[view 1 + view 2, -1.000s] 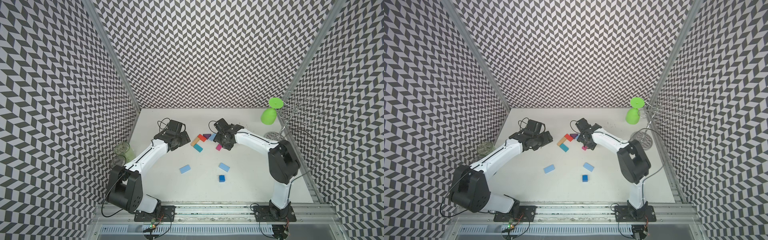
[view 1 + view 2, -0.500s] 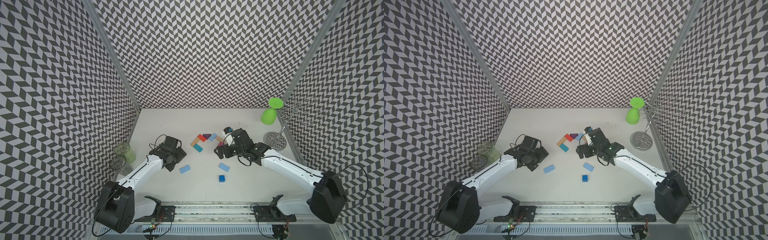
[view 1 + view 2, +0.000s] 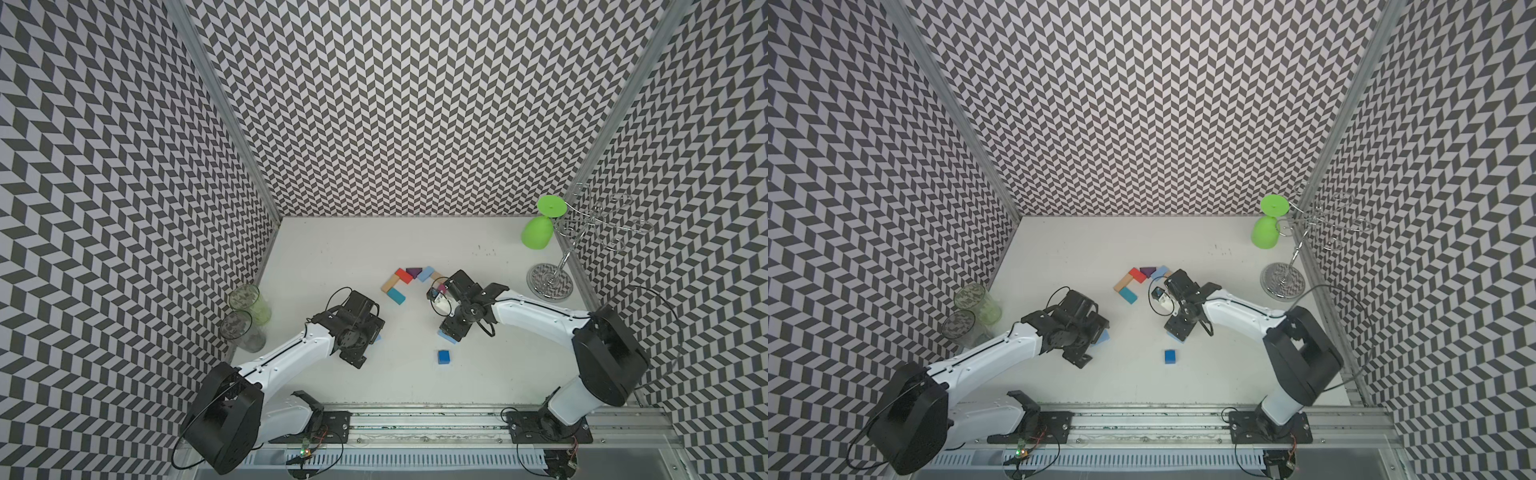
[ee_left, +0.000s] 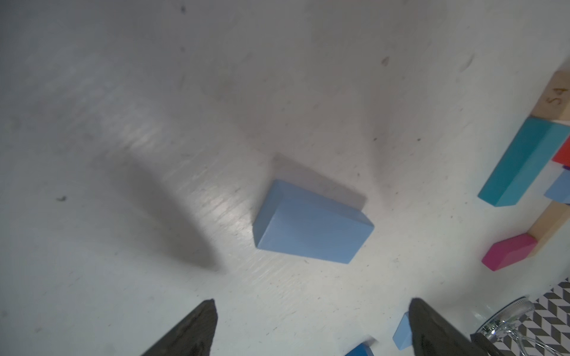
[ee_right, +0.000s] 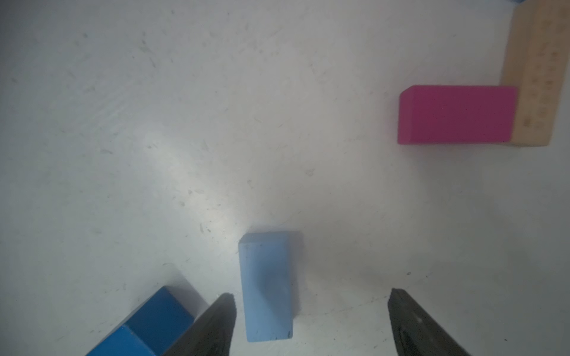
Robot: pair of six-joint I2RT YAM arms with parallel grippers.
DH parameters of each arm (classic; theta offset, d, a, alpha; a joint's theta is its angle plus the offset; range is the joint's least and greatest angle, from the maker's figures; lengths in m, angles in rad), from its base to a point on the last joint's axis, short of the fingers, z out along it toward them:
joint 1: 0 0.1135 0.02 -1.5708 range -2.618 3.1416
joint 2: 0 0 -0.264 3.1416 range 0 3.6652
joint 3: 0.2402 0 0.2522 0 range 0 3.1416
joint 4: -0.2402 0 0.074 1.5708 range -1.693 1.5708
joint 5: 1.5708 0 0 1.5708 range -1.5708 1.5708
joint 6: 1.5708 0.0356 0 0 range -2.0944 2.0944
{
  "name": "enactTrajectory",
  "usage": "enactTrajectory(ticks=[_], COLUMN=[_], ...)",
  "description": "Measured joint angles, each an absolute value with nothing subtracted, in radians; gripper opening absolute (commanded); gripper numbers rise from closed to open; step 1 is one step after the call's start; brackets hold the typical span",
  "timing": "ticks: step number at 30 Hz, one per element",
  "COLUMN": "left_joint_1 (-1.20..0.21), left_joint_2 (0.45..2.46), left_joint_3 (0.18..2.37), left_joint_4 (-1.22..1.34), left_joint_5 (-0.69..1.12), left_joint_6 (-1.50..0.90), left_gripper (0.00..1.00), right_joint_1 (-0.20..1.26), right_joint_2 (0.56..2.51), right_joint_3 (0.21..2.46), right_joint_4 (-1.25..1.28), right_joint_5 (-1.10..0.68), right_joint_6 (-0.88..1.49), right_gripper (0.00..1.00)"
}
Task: Assemble a heart with building blocks
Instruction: Assemble the building block at the center of the board.
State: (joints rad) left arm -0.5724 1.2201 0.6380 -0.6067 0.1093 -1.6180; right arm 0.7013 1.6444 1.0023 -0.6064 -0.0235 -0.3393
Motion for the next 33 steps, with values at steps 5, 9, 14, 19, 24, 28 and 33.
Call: enactTrajectory(ticks=[5, 9, 14, 19, 24, 28, 33], left_joint_1=[-0.589, -0.589, -0.588, -0.578, -0.560, -0.541, -0.504], left_joint_2=[1.232, 1.254, 1.289, 1.347, 1.388, 1.399, 1.400], left_joint_3=[0.615, 0.610, 0.624, 0.665, 0.694, 0.701, 0.693], left_joint_4=[-0.604, -0.601, -0.594, -0.578, -0.562, -0.555, -0.539], left_joint_5=[0.105, 0.095, 0.077, 0.076, 0.081, 0.088, 0.097], left_joint_6=[-1.735, -1.807, -1.873, -1.897, -1.902, -1.902, -1.895], left_gripper=[0.99, 0.99, 0.99, 0.99, 0.99, 0.96, 0.77], right_joint_1=[0.713, 0.713, 0.713, 0.713, 0.713, 0.713, 0.713], right_joint_2=[1.674, 1.680, 1.711, 1.718, 1.718, 1.718, 1.720], right_joint_3=[0.973, 0.971, 0.981, 0.987, 0.986, 0.984, 0.987], right_joint_4=[-0.579, -0.556, -0.539, -0.537, -0.537, -0.537, -0.550], right_joint_5=[-0.014, -0.008, -0.012, -0.018, -0.024, -0.027, -0.051], right_joint_6=[-0.356, -0.371, -0.375, -0.374, -0.369, -0.362, -0.354], right_gripper=[0.74, 0.73, 0.71, 0.68, 0.66, 0.66, 0.63])
